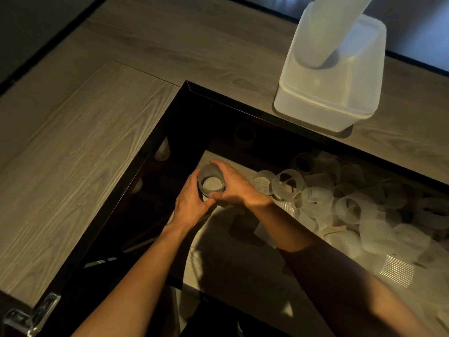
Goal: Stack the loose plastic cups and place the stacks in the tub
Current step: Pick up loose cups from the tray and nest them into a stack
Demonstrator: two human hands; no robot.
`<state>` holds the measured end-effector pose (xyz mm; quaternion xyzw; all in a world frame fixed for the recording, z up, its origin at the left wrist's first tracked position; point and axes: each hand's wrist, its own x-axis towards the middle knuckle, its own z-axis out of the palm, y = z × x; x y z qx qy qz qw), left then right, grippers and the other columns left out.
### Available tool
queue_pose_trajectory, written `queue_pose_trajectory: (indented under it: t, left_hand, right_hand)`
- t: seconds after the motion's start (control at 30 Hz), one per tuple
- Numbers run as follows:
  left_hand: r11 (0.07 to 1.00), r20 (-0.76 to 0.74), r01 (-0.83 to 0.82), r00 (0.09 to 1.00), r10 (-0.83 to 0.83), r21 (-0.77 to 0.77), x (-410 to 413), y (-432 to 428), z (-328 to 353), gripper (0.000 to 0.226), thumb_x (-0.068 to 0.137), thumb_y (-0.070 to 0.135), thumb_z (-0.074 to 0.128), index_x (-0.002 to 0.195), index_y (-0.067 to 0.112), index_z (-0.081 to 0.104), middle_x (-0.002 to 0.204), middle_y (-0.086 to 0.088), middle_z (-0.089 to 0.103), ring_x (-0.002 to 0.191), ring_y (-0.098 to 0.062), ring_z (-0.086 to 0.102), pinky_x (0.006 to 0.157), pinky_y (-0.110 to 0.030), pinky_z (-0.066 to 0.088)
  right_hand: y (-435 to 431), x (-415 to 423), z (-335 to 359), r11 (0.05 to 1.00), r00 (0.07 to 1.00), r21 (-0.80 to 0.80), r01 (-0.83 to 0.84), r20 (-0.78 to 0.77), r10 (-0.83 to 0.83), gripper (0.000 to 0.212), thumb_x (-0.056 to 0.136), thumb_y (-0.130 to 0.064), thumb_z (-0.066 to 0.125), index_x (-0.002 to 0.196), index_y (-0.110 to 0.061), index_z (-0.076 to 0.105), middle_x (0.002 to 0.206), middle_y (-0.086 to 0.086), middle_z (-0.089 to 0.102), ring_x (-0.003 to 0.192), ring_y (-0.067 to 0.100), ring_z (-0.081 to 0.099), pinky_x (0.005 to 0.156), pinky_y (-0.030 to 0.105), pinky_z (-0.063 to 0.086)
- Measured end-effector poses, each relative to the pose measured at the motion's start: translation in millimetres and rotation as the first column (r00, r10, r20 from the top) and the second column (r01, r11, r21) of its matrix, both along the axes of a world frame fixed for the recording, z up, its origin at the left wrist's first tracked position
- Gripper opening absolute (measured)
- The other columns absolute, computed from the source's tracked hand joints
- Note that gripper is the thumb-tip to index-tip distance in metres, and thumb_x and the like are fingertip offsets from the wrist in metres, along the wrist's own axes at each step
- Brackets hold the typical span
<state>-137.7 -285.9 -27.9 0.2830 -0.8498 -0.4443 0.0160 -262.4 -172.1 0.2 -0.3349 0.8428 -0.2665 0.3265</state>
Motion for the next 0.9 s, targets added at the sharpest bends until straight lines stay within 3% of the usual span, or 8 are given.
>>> queue_pose_trajectory:
  t: [0.13, 0.23, 0.4, 0.5, 0.67, 0.77, 0.9]
  left_hand:
    - [0.995, 0.03, 0.033, 0.999, -0.036, 0.097, 7.3, 7.5, -0.7, 0.098, 0.07, 0.044, 0.089, 0.149, 0.027, 0.033, 0.143, 0.013, 0.043, 0.126, -0.002, 0.039, 0.097, -0.024, 0.034]
    - [0.99, 0.044, 0.028, 0.998, -0.035, 0.139, 11.0, 10.1, -5.0, 0.097, 0.067, 0.051, 0.088, 0.146, 0.035, 0.034, 0.146, 0.01, 0.045, 0.129, -0.007, 0.045, 0.097, -0.025, 0.038]
    - [0.997, 0.135, 0.034, 0.99, -0.043, 0.066, 16.0, 17.6, -6.1, 0.107, 0.073, 0.042, 0.087, 0.154, 0.035, 0.019, 0.159, 0.005, 0.034, 0.144, -0.018, 0.035, 0.115, -0.046, 0.038]
    - [0.996, 0.108, 0.087, 0.99, -0.089, 0.027, 24.9, 31.0, -5.1, 0.102, 0.075, 0.038, 0.086, 0.153, 0.033, 0.021, 0.157, 0.005, 0.037, 0.142, -0.018, 0.039, 0.112, -0.049, 0.042]
    - [0.986, 0.102, 0.156, 0.982, -0.161, 0.054, 42.7, 60.2, -3.3, 0.094, 0.073, 0.033, 0.085, 0.148, 0.038, 0.028, 0.149, 0.01, 0.044, 0.134, -0.014, 0.048, 0.106, -0.043, 0.047]
    - [0.976, 0.126, 0.206, 0.969, -0.214, 0.075, 52.8, 75.1, -4.3, 0.088, 0.077, 0.024, 0.082, 0.147, 0.036, 0.03, 0.148, 0.008, 0.044, 0.134, -0.016, 0.048, 0.106, -0.039, 0.045]
    - [0.974, 0.127, 0.199, 0.969, -0.212, 0.111, 59.1, 86.0, 0.0, 0.087, 0.084, 0.041, 0.077, 0.153, 0.029, 0.024, 0.154, 0.004, 0.039, 0.137, -0.017, 0.043, 0.112, -0.046, 0.042]
  right_hand:
    - [3.3, 7.4, -16.3, 0.998, 0.999, 0.065, 0.002, 0.043, -0.005, 0.104, 0.077, -0.02, 0.083, 0.158, -0.028, 0.018, 0.159, 0.006, 0.03, 0.144, 0.028, 0.033, 0.117, 0.048, 0.034]
    - [8.6, 17.0, -26.9, 0.997, 0.996, 0.037, 0.066, 0.052, -0.067, 0.103, 0.08, -0.012, 0.08, 0.157, -0.033, 0.016, 0.156, 0.004, 0.034, 0.137, 0.029, 0.043, 0.111, 0.048, 0.041]
    - [25.6, 34.9, -33.6, 0.997, 0.991, -0.018, 0.075, -0.114, -0.077, 0.098, 0.081, -0.016, 0.081, 0.158, -0.023, 0.021, 0.156, 0.006, 0.038, 0.142, 0.024, 0.038, 0.116, 0.042, 0.037]
    - [39.9, 48.0, -30.6, 0.993, 0.965, -0.048, 0.112, -0.235, -0.12, 0.086, 0.087, -0.013, 0.077, 0.157, -0.009, 0.026, 0.154, 0.016, 0.042, 0.14, 0.029, 0.043, 0.115, 0.044, 0.039]
    - [80.7, 76.0, -33.7, 0.983, 0.958, -0.097, 0.153, -0.23, -0.171, 0.082, 0.081, -0.024, 0.083, 0.148, -0.007, 0.04, 0.137, 0.013, 0.057, 0.121, 0.025, 0.059, 0.101, 0.042, 0.052]
    - [95.4, 87.4, -40.7, 0.986, 0.954, -0.066, 0.151, -0.251, -0.163, 0.085, 0.075, -0.043, 0.084, 0.142, -0.008, 0.045, 0.127, 0.01, 0.061, 0.108, 0.022, 0.063, 0.093, 0.041, 0.054]
    - [103.1, 92.7, -39.1, 0.993, 0.89, -0.047, 0.11, -0.441, -0.119, 0.095, 0.071, -0.05, 0.083, 0.144, -0.005, 0.045, 0.118, 0.013, 0.066, 0.102, 0.028, 0.065, 0.091, 0.042, 0.052]
